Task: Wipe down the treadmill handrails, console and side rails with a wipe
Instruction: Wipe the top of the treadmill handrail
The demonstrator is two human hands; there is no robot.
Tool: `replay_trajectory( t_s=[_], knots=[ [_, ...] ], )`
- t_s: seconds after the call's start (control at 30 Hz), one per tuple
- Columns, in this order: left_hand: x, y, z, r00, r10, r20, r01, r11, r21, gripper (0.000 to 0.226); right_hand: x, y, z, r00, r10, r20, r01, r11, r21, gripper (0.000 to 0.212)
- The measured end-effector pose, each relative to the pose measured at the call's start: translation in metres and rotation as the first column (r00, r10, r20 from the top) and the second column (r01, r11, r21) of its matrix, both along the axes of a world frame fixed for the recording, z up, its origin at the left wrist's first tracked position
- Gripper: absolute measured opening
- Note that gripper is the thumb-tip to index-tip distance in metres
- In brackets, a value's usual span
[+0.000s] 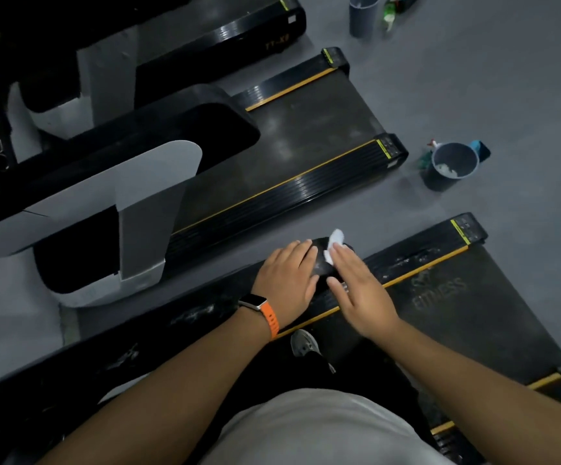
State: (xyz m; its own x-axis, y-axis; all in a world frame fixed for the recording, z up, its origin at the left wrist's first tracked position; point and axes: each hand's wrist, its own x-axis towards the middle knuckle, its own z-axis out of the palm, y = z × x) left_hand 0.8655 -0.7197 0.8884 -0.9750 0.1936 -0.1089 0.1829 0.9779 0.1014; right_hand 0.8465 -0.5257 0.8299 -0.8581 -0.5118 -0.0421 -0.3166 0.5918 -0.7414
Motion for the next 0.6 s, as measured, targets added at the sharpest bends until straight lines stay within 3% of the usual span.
replay_trajectory(
  t_s=[0.17,0.27,0.37,0.5,0.6],
  knots=[
    [0.0,0.0,-0.002,1.0,-0.001,-0.008,0.001,1.0,-0.001,0.055,0.023,0.009,-0.007,0.998,0.067,-0.001,-0.067,0.998,-0.01,0.074],
    [-0.001,0.001,-0.002,1.0,0.013,-0.016,-0.013,1.0,0.004,0.055,0.015,-0.005,-0.006,0.993,-0.019,0.116,0.03,0.995,-0.099,0.078],
    [-0.003,0.004,-0.003,0.999,0.026,-0.028,-0.025,0.999,0.035,0.053,-0.009,-0.02,-0.009,0.99,-0.016,0.137,0.04,0.984,-0.172,0.078],
    [-0.003,0.006,-0.004,0.999,0.034,-0.028,-0.033,0.998,0.05,0.052,-0.036,-0.023,-0.008,0.95,-0.046,0.31,0.11,0.976,-0.189,0.078],
    [-0.006,0.007,-0.005,0.999,0.031,-0.023,-0.03,0.999,0.044,0.05,-0.031,-0.013,-0.011,0.985,0.045,0.167,-0.011,0.979,-0.203,0.084]
  ],
)
